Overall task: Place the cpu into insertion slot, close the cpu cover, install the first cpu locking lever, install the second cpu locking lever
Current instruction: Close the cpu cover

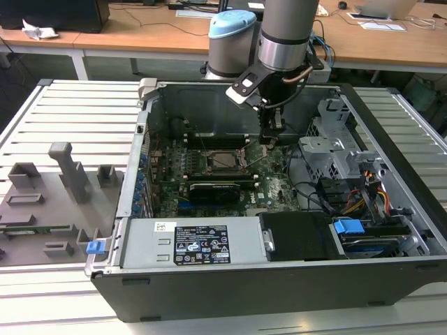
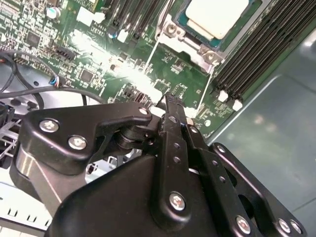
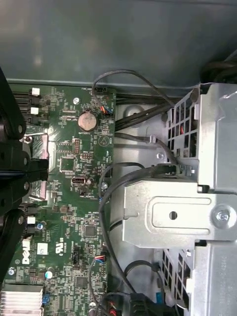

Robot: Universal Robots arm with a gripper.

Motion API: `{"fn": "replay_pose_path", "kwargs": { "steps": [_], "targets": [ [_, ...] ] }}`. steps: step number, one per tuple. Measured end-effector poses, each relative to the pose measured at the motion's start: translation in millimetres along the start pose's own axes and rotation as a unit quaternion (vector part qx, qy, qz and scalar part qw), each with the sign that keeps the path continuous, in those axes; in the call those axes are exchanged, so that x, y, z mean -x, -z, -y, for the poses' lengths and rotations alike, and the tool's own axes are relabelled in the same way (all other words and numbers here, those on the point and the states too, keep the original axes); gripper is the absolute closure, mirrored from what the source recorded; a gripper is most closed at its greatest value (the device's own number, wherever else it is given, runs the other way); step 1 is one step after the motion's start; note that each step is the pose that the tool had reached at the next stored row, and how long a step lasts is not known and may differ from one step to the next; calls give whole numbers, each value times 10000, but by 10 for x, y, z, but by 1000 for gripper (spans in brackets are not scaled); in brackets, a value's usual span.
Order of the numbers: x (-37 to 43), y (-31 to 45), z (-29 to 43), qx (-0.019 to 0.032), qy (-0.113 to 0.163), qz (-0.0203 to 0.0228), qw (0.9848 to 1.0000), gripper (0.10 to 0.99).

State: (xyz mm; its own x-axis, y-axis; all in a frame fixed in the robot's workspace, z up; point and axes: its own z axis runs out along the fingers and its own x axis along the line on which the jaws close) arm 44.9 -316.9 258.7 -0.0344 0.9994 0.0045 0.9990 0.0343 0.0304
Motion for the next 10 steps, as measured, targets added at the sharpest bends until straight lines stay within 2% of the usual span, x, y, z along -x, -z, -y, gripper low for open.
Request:
{"fn": "replay_pose_path", "kwargs": {
  "steps": [7,10],
  "targets": [
    [-6,-26,-129,-28,0,7,10000,980],
    [-13,-31,-161,-34,0,16,10000,980]
  ]
}}
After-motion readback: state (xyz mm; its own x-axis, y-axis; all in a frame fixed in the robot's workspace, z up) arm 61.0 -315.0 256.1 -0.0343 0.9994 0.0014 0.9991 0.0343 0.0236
